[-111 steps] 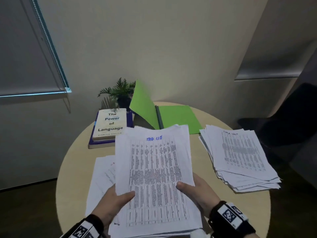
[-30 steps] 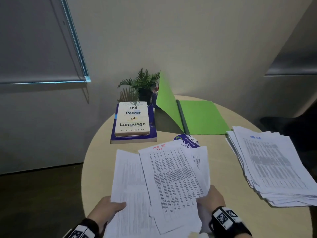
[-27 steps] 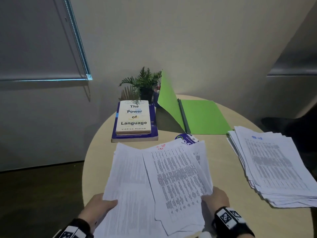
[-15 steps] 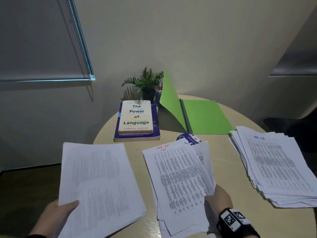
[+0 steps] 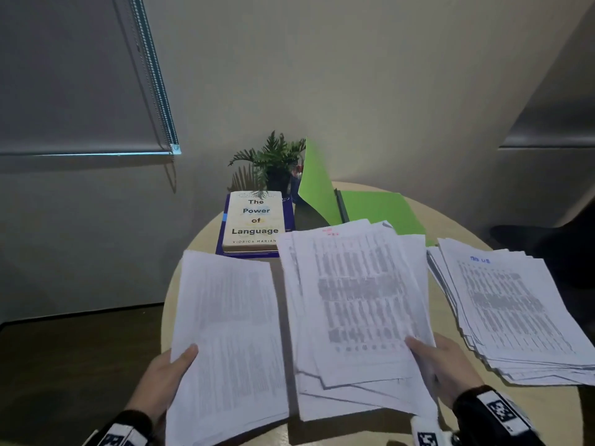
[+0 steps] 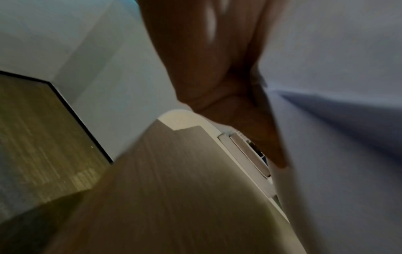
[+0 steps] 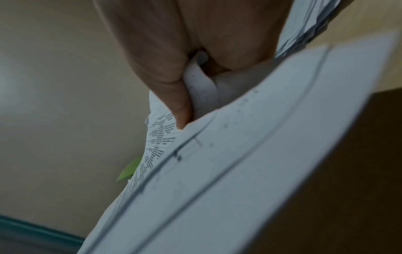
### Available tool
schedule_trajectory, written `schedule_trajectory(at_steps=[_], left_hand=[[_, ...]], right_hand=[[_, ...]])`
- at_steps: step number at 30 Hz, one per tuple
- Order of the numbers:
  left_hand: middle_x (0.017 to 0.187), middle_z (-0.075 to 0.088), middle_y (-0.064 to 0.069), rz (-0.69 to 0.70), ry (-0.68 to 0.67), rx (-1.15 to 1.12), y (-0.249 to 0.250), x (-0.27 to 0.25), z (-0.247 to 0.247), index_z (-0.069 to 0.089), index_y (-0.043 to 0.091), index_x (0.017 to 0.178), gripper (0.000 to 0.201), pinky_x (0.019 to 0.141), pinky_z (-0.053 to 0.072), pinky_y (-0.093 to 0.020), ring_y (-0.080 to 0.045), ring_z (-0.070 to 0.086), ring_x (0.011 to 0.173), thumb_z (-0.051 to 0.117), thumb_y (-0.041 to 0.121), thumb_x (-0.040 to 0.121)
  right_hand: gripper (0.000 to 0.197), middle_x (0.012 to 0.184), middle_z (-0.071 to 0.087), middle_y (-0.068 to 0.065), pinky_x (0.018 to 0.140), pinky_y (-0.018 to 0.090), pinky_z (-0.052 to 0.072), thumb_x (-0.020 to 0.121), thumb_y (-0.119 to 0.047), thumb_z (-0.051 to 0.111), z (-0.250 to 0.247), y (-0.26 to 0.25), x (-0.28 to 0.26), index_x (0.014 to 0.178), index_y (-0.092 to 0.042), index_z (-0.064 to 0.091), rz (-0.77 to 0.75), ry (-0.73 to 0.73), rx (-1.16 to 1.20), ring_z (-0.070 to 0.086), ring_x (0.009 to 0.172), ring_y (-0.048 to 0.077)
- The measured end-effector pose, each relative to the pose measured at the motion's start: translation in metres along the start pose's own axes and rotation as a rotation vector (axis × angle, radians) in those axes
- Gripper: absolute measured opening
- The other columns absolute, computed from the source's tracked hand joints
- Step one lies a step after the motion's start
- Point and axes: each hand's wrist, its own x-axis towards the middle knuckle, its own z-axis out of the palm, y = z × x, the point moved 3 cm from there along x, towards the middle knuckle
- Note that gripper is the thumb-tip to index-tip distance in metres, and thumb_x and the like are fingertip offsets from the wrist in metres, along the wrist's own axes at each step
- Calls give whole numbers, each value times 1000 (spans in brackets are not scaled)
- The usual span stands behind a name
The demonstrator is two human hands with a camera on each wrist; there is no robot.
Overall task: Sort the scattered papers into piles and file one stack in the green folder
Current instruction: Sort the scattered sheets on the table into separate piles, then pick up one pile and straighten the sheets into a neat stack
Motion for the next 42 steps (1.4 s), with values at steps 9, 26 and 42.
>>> schedule_trajectory(at_steps=[9,26,42], left_hand=[[99,74,-19,50,-197,-161,-12,-16,51,65,2,106,102,90,51,-53,-41,70,92,93,49,20],[109,72,-17,-4,-340,58,-40,-2,85,63,-1,112,65,80,56,-36,-29,70,91,75,11,49],[82,77,3,58,-386,-53,-45,-19,185,63,8,104,34,76,56,-34,-19,74,80,72,-2,72]], right_hand=[[69,106,69,6,67,26,58,57,-13,90,46,56,12,116,-14,53,90,-271,-47,71,89,24],[53,94,70,16,71,33,56,55,12,56,63,61,4,106,-4,62,60,-403,-166,67,82,26],[18,77,62,16,58,26,38,89,-10,57,-164,31,-21,73,-9,63,-224,614,-505,52,68,22]])
